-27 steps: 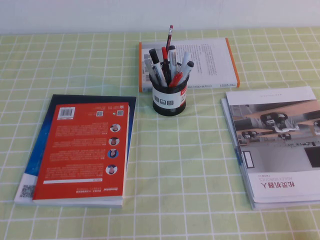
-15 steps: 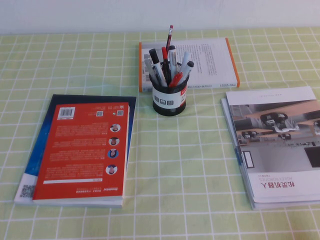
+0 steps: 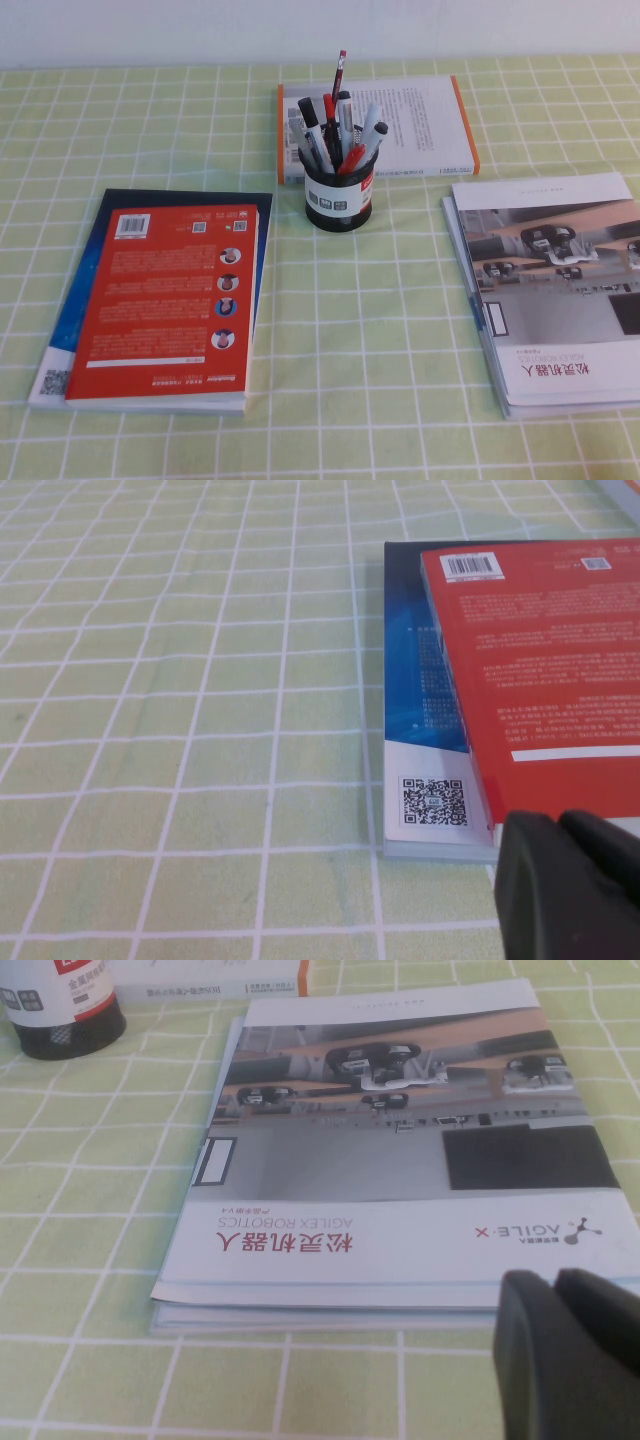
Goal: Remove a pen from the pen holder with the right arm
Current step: 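Take a marker out of the pen holder and lay it on the table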
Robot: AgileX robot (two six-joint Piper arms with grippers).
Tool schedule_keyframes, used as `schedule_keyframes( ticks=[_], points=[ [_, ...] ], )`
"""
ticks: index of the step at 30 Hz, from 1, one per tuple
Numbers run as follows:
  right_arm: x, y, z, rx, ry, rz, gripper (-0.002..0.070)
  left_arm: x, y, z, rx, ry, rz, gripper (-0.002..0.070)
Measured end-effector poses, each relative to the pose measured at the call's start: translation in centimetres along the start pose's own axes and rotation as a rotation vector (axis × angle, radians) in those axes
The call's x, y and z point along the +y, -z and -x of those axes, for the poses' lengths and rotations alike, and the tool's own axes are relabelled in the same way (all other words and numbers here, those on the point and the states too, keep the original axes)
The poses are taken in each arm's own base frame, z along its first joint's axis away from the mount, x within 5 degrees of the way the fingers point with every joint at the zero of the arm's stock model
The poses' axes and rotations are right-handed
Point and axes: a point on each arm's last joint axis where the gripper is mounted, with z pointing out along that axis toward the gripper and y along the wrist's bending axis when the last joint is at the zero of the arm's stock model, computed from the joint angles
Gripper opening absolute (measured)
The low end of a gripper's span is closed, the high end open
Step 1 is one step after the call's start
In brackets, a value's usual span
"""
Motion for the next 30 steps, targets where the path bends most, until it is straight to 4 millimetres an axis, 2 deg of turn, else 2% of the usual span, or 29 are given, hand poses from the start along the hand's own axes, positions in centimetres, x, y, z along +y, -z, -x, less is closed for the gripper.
schedule_keyframes(
  ticks=[20,26,30],
  points=[
    [0.2,0.0,0.0,-0.003,-0.047,0.019,-0.0013,0.0,0.0,0.0,0.0,0.0,0.0,-0.0005],
    [0.7,0.0,0.7,-0.064,-0.232,0.082,-0.0013,0.0,0.0,0.0,0.0,0.0,0.0,-0.0005],
    [0.7,0.2,1.9,-0.185,-0.472,0.127,-0.0013,0.0,0.0,0.0,0.0,0.0,0.0,-0.0005]
  ],
)
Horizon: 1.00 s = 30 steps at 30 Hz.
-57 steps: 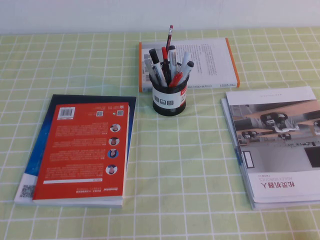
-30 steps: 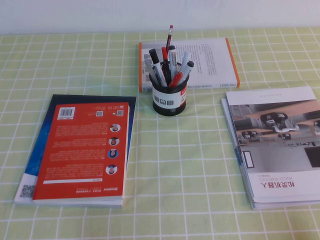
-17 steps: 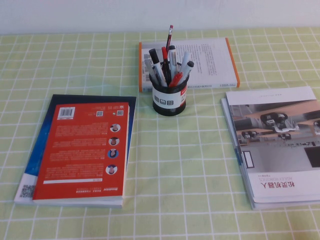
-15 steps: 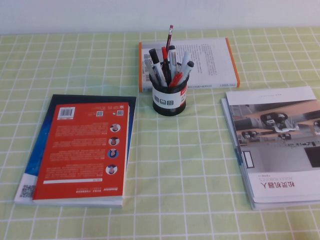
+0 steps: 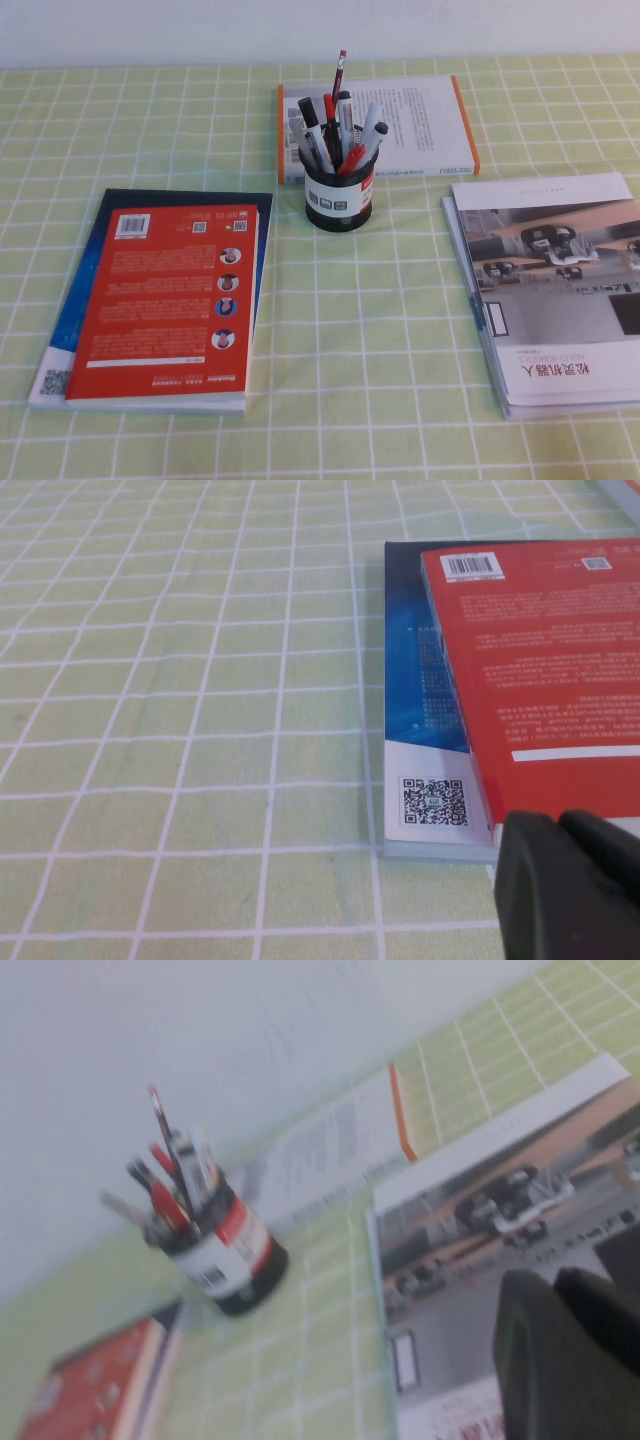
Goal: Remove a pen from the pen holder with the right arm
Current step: 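Take a marker out of the pen holder and lay it on the table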
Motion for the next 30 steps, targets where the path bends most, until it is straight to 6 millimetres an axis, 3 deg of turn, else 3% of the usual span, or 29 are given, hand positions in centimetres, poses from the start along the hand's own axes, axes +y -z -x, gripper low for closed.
schedule_keyframes(
  ticks=[4,10,14,19,23,30],
  points=[
    [0.1,0.0,0.9,-0.093,-0.171,0.019,-0.0013,0.0,0.0,0.0,0.0,0.0,0.0,-0.0005],
    [0.1,0.1,1.0,-0.108,-0.237,0.027,-0.0013,0.0,0.0,0.0,0.0,0.0,0.0,-0.0005],
    [0.8,0.1,0.8,-0.044,-0.179,0.059,-0.0012,0.0,0.0,0.0,0.0,0.0,0.0,-0.0005],
    [2.9,-0.3,3.0,0.038,-0.082,0.076,-0.0013,0.0,0.0,0.0,0.0,0.0,0.0,-0.0005],
    [4.5,-2.0,5.1,0.147,0.025,0.062,-0.0013,0.0,0.0,0.0,0.0,0.0,0.0,-0.0005],
    [6.1,-7.0,8.5,0.268,0.184,0.041,-0.0012,0.0,0.0,0.0,0.0,0.0,0.0,-0.0005]
  ],
)
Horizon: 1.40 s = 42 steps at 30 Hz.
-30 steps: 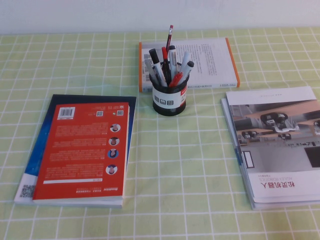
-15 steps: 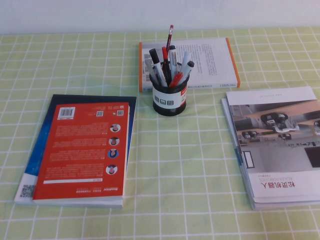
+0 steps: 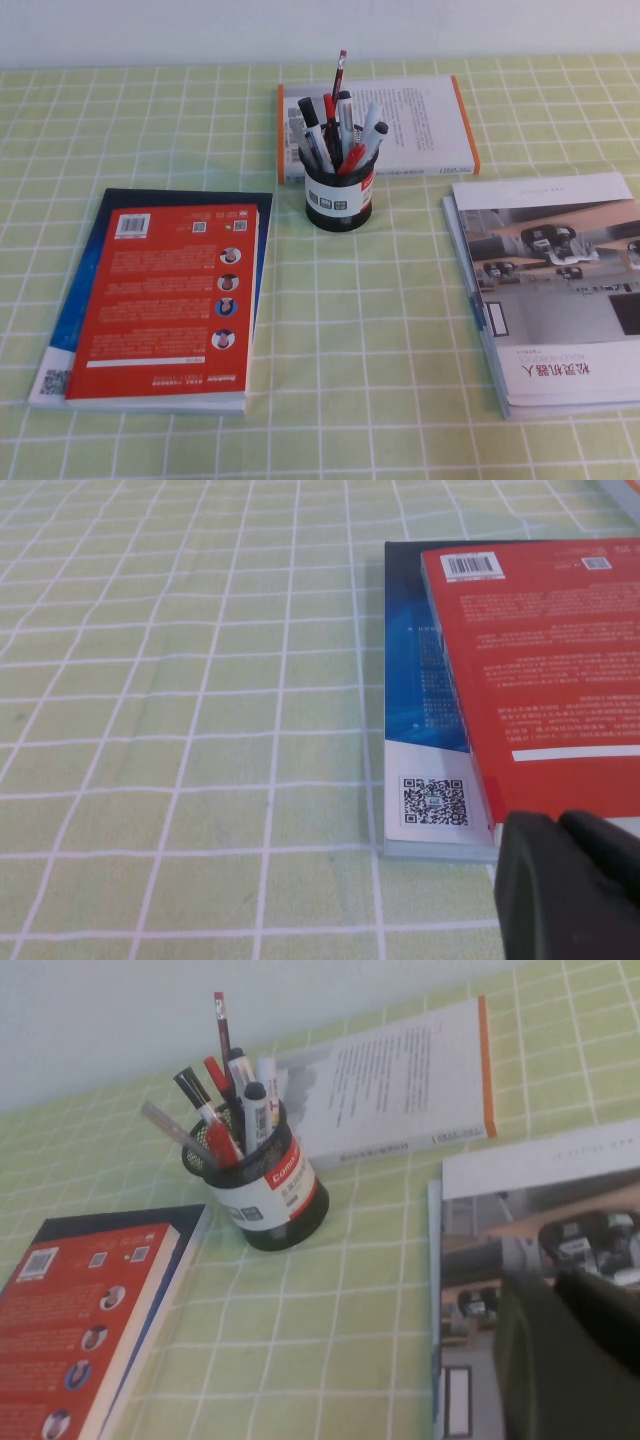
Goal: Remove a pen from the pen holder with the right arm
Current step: 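Take a marker out of the pen holder and lay it on the table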
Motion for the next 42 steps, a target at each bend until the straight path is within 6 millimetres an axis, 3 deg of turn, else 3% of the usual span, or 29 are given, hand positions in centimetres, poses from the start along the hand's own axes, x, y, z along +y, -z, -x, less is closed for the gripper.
schedule_keyframes(
  ticks=[4,9,14,22,27,34,42],
  points=[
    [0.3,-1.9,2.0,0.005,0.039,0.021,-0.0012,0.0,0.0,0.0,0.0,0.0,0.0,-0.0005],
    [1.5,-4.5,2.7,0.05,0.096,0.036,-0.0013,0.0,0.0,0.0,0.0,0.0,0.0,-0.0005],
    [4.8,-7.2,1.7,0.045,0.211,0.081,-0.0013,0.0,0.0,0.0,0.0,0.0,0.0,-0.0005],
    [10.1,-11.0,-2.0,-0.078,0.395,0.186,0.0,0.0,0.0,0.0,0.0,0.0,0.0,-0.0005],
    [11.8,-13.3,-3.8,-0.212,0.437,0.275,0.0084,0.0,0.0,0.0,0.0,0.0,0.0,-0.0005],
    [11.7,-17.1,-6.5,-0.347,0.403,0.278,0.0316,0.0,0.0,0.0,0.0,0.0,0.0,-0.0005],
    [12.4,-21.2,-8.5,-0.374,0.415,0.27,0.0352,0.0,0.0,0.0,0.0,0.0,0.0,-0.0005]
  ],
)
